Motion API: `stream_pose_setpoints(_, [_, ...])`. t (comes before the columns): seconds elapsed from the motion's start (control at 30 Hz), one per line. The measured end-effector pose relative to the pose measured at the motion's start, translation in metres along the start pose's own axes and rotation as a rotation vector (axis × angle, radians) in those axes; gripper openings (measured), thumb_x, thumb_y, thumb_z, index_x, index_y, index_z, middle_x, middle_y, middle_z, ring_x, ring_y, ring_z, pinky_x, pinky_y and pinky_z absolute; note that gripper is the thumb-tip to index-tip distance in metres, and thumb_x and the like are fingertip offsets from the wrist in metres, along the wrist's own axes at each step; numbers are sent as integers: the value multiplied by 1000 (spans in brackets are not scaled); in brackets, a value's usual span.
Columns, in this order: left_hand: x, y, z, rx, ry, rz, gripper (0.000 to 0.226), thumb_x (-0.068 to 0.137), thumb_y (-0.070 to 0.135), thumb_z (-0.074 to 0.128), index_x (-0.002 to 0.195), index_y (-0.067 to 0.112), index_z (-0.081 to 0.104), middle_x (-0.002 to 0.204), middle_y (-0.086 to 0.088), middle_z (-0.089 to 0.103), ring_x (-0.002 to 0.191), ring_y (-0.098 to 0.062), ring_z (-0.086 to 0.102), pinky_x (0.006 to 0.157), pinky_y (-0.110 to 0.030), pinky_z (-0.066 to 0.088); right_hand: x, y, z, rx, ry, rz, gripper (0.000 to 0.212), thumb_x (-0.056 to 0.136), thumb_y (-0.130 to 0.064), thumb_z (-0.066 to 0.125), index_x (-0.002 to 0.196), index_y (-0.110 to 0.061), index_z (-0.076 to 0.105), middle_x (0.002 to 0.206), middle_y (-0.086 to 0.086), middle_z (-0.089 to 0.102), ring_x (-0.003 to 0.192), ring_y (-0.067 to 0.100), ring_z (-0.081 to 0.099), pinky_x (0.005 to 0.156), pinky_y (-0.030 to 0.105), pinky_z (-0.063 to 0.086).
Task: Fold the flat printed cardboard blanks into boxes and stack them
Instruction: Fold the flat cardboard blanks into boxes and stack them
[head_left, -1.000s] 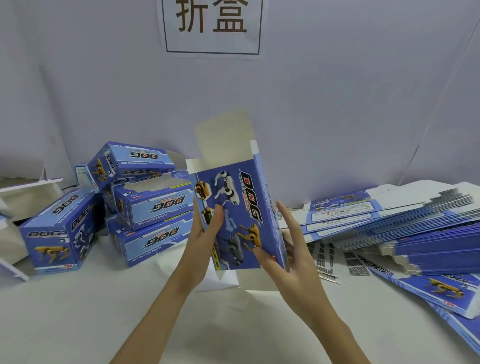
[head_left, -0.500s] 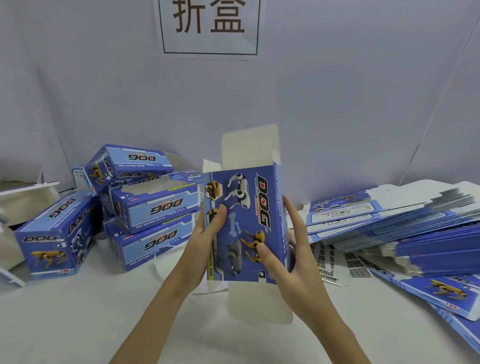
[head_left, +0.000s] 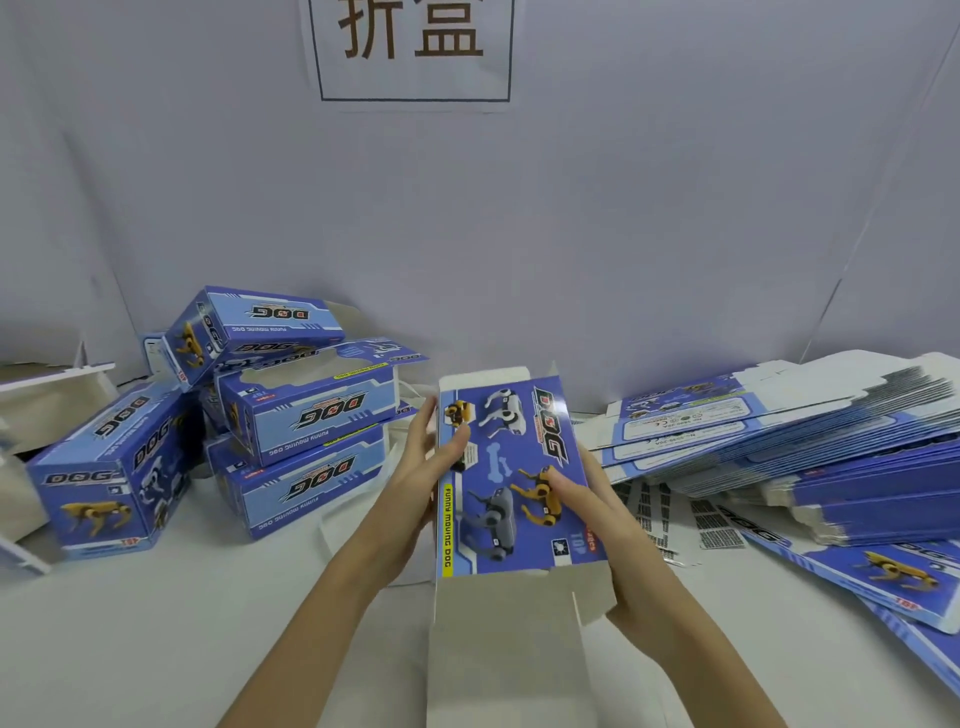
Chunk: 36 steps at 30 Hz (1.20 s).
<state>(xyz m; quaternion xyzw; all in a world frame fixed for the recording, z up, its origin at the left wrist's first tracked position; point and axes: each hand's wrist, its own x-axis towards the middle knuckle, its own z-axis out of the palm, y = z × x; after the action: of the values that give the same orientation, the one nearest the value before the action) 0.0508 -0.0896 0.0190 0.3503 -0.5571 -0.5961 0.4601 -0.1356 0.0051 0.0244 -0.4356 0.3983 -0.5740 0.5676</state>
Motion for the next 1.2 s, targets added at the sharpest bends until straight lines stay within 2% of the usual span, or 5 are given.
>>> stream_pose_setpoints(0.27, [-3,-16,5,71,-94,39,58,111,8,45,163,18,22,161,-16,42,145,-32,45,90,-24,53,8,9,-5,15,90,-164,70,89,-35,67,151,-53,41,135,-4,72,114,32,75,83,47,66])
stream_pose_setpoints(0.43, [-25,-4,24,-57,-112,40,60,102,29,58,153,52,37,142,10,65,125,-22,67,96,-36,59,8,13,-10,-45,160,-235,71,90,-33,68,154,-48,42,130,-5,74,109,31,77,75,42,68])
stream_pose_setpoints(0.67, [-25,34,43,239,-47,157,55,100,-22,32,148,5,34,99,14,49,49,13,60,52,-7,45,13,22,-11,-45,149,-246,62,89,-32,65,148,-41,50,131,-2,73,109,31,76,73,38,66])
stream_pose_setpoints(0.87, [-28,44,60,297,-34,1,40,96,-30,28,111,6,33,82,0,40,53,-4,56,55,-12,40,12,26,-16,-51,192,-284,32,85,-14,61,112,-2,47,82,-4,65,66,9,69,55,20,53])
stream_pose_setpoints(1.2, [-30,36,53,310,-138,62,35,98,-27,30,115,4,33,83,2,42,46,7,54,58,-11,42,13,29,-16,-61,167,-287,26,99,-4,60,117,9,46,81,-14,69,69,6,71,56,20,54])
